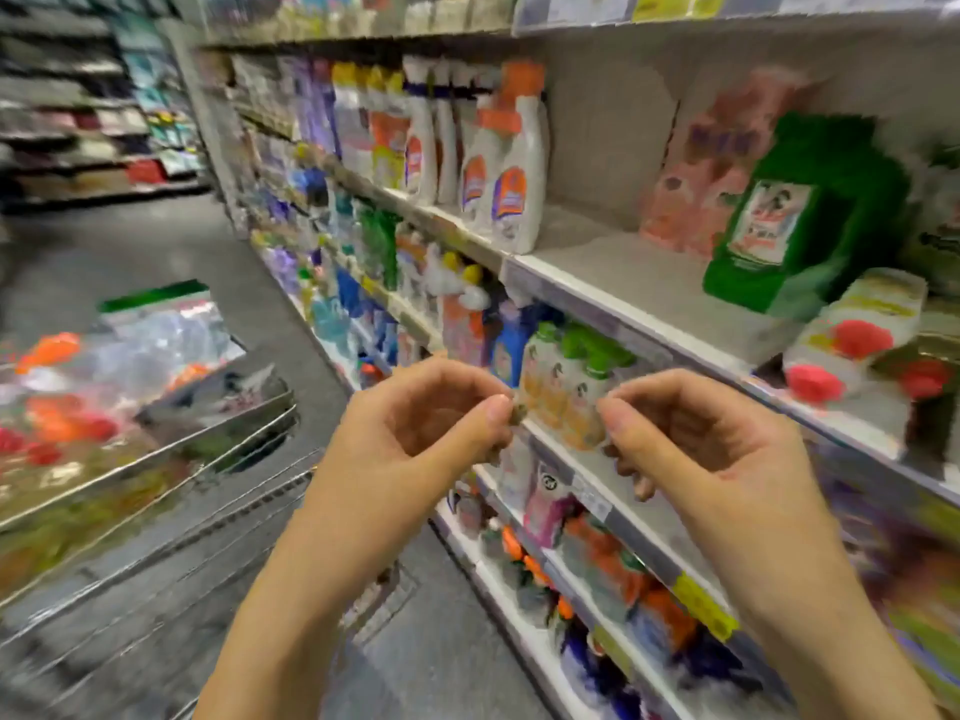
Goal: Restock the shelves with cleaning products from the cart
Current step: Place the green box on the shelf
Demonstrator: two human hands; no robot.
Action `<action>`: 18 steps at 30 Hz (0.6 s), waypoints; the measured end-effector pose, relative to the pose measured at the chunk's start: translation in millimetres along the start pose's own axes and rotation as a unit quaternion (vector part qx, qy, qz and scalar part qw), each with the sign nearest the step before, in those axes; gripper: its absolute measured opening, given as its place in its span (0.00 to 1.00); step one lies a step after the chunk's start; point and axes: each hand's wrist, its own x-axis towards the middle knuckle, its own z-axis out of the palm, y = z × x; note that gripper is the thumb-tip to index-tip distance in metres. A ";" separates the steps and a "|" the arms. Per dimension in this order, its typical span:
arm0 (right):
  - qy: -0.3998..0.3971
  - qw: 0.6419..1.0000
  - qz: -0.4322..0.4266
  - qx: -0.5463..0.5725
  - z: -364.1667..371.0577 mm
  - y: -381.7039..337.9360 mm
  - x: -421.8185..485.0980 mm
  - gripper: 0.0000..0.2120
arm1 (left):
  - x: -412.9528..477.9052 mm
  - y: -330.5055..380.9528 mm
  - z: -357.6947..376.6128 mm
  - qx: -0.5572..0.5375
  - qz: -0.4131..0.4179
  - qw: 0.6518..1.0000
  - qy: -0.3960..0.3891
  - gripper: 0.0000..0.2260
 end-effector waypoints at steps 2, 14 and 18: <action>-0.025 0.999 0.024 0.023 50.9 13.2 12.7 0.10 | -8.2 -14.1 -51.2 0.009 -0.014 0.998 0.055 0.04; -0.270 0.955 0.058 0.113 337.2 73.1 100.3 0.09 | -29.7 -54.3 -310.6 0.097 -0.079 0.943 0.309 0.07; -0.335 0.933 0.077 0.103 399.5 97.1 126.3 0.13 | -24.1 -77.0 -355.4 0.079 -0.097 0.918 0.377 0.09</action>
